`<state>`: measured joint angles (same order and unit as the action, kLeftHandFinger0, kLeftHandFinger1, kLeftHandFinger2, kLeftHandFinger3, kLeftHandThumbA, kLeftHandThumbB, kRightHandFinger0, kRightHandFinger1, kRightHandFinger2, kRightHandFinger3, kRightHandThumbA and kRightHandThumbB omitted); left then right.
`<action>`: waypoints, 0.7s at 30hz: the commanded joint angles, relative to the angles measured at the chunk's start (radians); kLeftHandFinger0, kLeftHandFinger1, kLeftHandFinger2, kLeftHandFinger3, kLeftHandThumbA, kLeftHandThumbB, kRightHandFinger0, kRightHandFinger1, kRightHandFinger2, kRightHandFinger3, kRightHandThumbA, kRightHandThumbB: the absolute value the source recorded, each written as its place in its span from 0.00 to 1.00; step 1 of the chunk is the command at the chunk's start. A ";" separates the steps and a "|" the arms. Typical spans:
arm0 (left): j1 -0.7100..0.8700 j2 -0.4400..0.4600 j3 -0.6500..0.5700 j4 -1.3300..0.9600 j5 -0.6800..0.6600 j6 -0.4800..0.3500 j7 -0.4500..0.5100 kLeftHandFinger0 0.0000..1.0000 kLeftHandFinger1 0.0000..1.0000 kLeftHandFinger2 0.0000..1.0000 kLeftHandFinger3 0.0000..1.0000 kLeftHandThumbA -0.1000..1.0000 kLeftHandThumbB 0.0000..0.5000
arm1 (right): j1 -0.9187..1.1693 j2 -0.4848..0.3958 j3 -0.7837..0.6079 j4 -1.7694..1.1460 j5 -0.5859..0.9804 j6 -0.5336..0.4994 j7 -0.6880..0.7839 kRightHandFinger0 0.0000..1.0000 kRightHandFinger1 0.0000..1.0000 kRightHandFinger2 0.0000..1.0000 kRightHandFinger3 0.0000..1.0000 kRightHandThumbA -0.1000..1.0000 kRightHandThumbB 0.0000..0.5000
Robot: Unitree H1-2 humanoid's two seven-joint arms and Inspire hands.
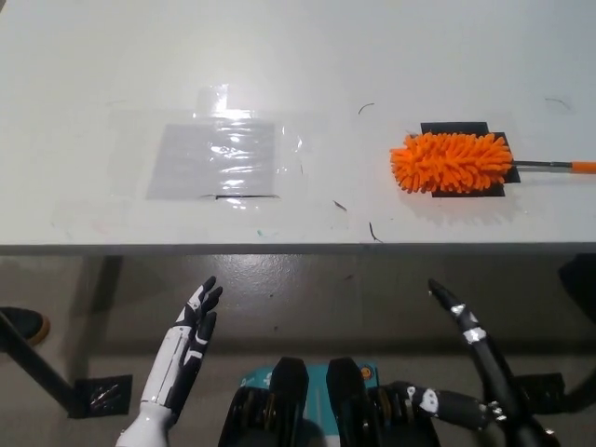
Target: The robot uses it right hand to pick up an extended orange duster kept in the middle of the desk and presses its handle against the desk to collapse it
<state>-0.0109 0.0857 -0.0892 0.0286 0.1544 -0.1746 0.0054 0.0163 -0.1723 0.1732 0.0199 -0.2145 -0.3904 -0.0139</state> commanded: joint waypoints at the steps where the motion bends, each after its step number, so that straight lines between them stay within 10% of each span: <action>1: -0.002 0.002 -0.004 -0.033 0.006 -0.044 -0.004 1.00 1.00 1.00 1.00 1.00 0.49 | -0.017 -0.021 -0.040 -0.174 -0.043 -0.080 -0.063 1.00 1.00 1.00 1.00 1.00 0.84; 10: -0.018 0.008 -0.008 -0.032 0.017 -0.031 -0.004 1.00 1.00 1.00 1.00 1.00 0.49 | -0.204 -0.083 -0.154 -0.362 -0.205 0.164 0.045 1.00 1.00 1.00 1.00 1.00 0.95; 21: -0.036 0.017 -0.014 0.004 0.040 -0.068 0.005 1.00 1.00 1.00 1.00 1.00 0.48 | -0.570 -0.224 -0.103 -0.128 -0.147 0.453 0.250 1.00 1.00 1.00 1.00 1.00 0.65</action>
<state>-0.0233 0.0945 -0.0985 0.0314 0.1693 -0.1766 0.0053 -0.4074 -0.3500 0.0523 -0.1975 -0.3591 -0.1123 0.1137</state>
